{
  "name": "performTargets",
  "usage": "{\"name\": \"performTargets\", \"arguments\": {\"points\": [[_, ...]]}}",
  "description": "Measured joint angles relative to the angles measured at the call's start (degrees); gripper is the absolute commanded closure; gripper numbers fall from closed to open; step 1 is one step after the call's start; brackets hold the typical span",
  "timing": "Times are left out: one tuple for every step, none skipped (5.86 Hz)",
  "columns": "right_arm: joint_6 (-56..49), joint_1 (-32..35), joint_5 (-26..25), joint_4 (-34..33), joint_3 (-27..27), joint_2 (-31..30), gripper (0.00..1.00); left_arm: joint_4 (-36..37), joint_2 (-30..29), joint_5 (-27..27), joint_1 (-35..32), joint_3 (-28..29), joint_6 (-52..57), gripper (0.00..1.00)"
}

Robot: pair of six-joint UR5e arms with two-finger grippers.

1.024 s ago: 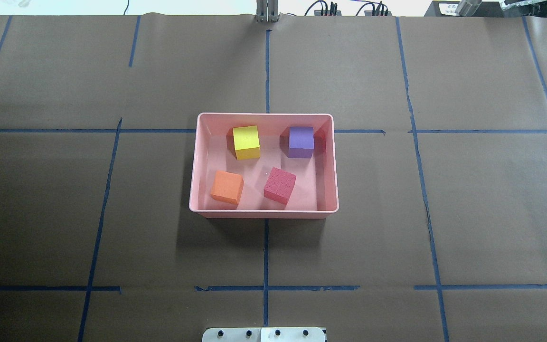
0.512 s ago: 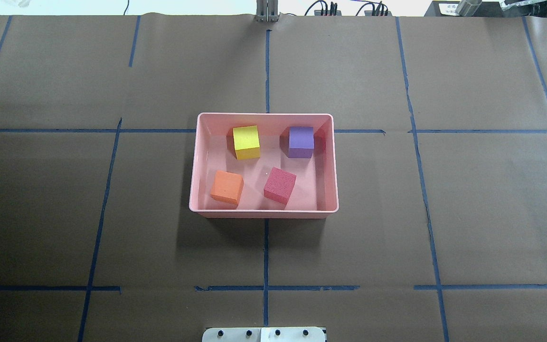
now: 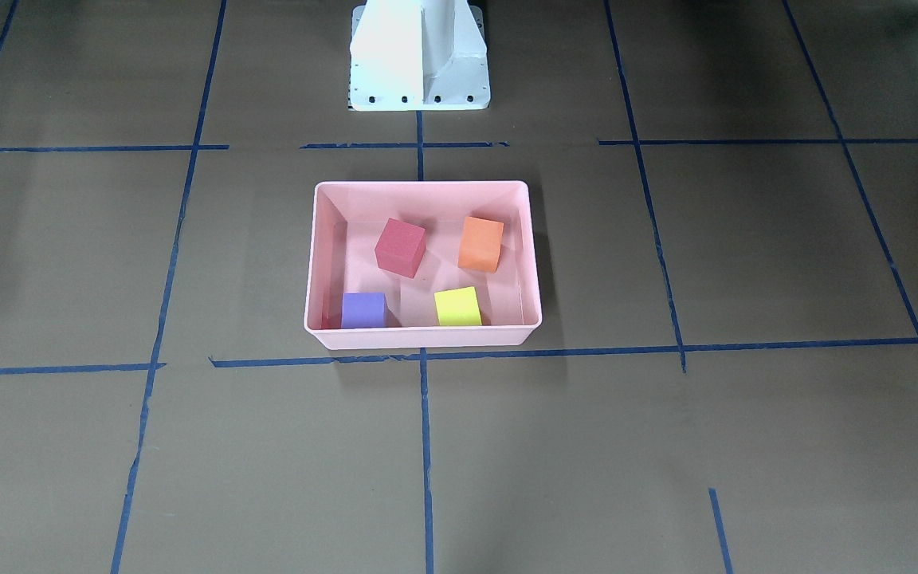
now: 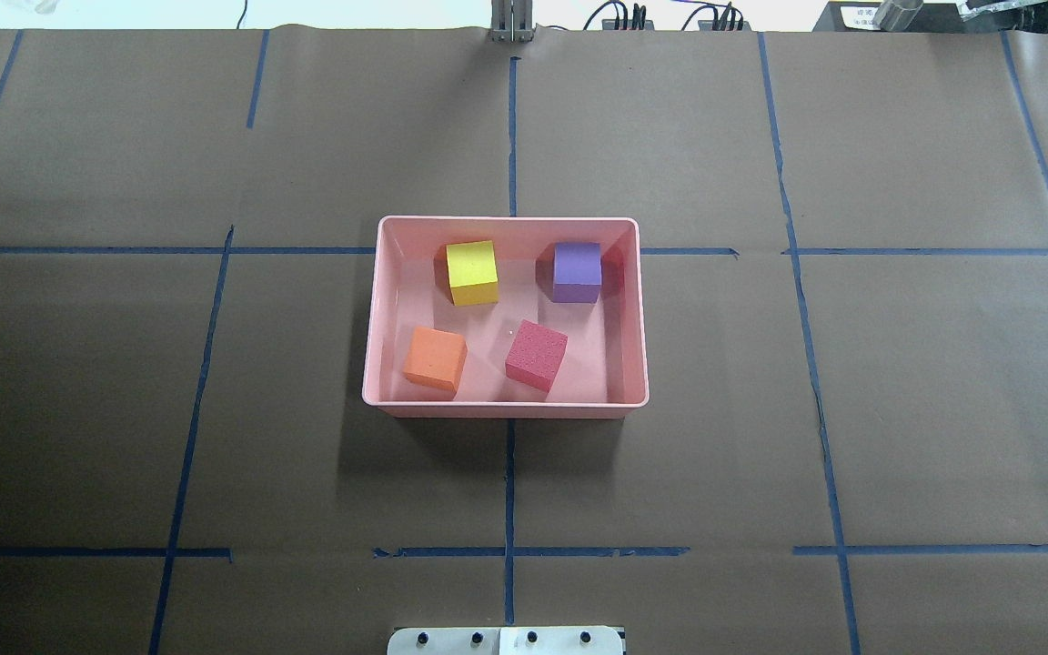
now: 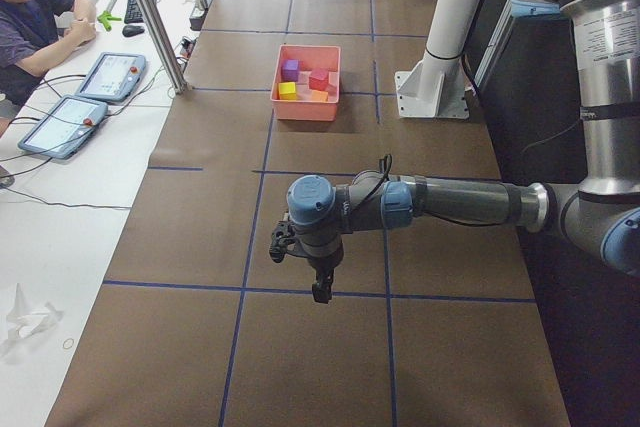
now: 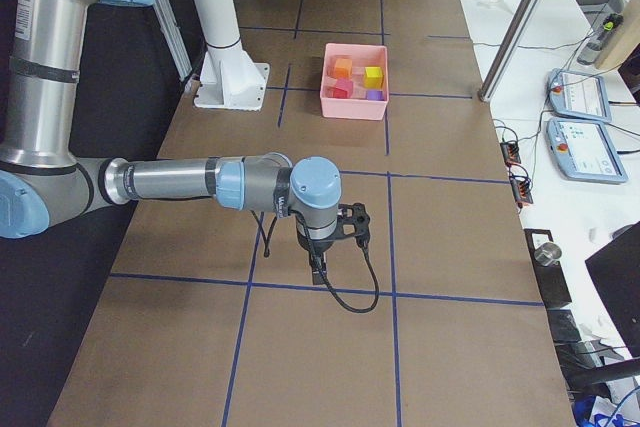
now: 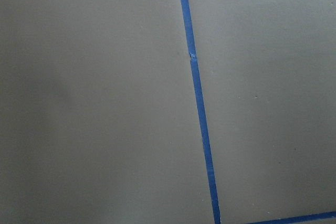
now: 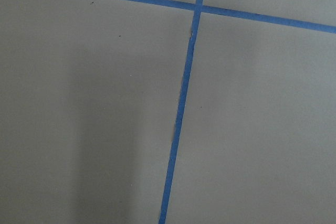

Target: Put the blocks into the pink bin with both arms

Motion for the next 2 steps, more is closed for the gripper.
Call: {"name": "performTargets", "arguments": {"points": [[0.0,-1.0,0.1,0.0,-0.1,-0.1,0.0,0.0,0.1,0.0,0.0,-0.1,0.0,0.0],[0.1,-1.5,0.2,0.0,-0.1,-0.4,0.0,0.0,0.1,0.0,0.0,-0.2,0.0,0.0]]}}
